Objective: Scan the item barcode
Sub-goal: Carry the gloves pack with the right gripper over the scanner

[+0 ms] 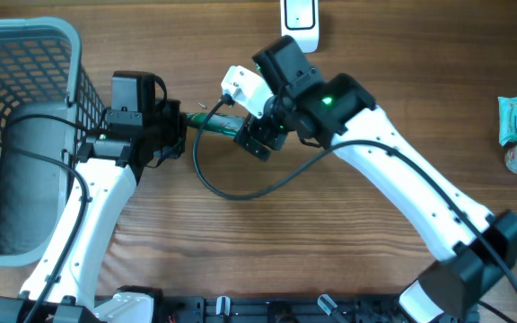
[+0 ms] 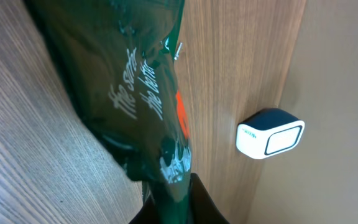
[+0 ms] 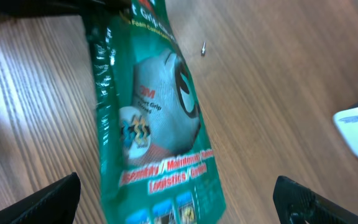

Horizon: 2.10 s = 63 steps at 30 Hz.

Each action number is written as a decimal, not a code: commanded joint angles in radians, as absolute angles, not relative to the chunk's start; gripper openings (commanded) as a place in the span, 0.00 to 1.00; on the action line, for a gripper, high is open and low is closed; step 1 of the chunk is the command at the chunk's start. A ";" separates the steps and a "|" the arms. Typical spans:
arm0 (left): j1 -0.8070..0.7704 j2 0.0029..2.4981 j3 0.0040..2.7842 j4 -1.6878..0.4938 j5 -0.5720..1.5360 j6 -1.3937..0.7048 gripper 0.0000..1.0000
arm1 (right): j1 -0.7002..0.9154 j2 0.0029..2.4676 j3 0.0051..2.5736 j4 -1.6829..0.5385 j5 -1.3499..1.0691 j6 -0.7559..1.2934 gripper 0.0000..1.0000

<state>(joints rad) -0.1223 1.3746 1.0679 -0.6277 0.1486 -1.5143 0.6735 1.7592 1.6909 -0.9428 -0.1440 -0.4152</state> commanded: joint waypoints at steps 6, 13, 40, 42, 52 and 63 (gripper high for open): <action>-0.122 1.375 1.064 -0.593 0.184 -1.496 0.04 | 0.698 1.846 1.686 -0.913 -0.118 -0.389 0.93; -0.122 1.375 1.065 -0.583 0.230 -1.496 0.09 | 0.697 1.860 1.686 -0.908 -0.100 -0.387 0.24; -0.122 1.351 1.064 -0.843 0.265 -1.238 1.00 | 0.299 1.610 1.688 -0.956 -0.577 0.081 0.04; -0.122 1.351 1.064 -0.843 0.265 -1.237 1.00 | 0.299 1.579 1.688 -0.940 -0.577 0.077 0.04; -0.122 1.351 1.064 -0.843 0.265 -1.237 1.00 | 0.299 1.552 1.688 -0.812 -0.650 -0.133 0.04; -0.122 1.351 1.064 -0.843 0.265 -1.238 1.00 | 0.299 1.707 1.688 -0.527 -0.382 -0.323 0.05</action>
<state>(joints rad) -0.1223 1.3666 1.0683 -0.8387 0.2604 -1.2533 0.2977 1.6081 1.6871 -0.5861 -0.4656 -0.2798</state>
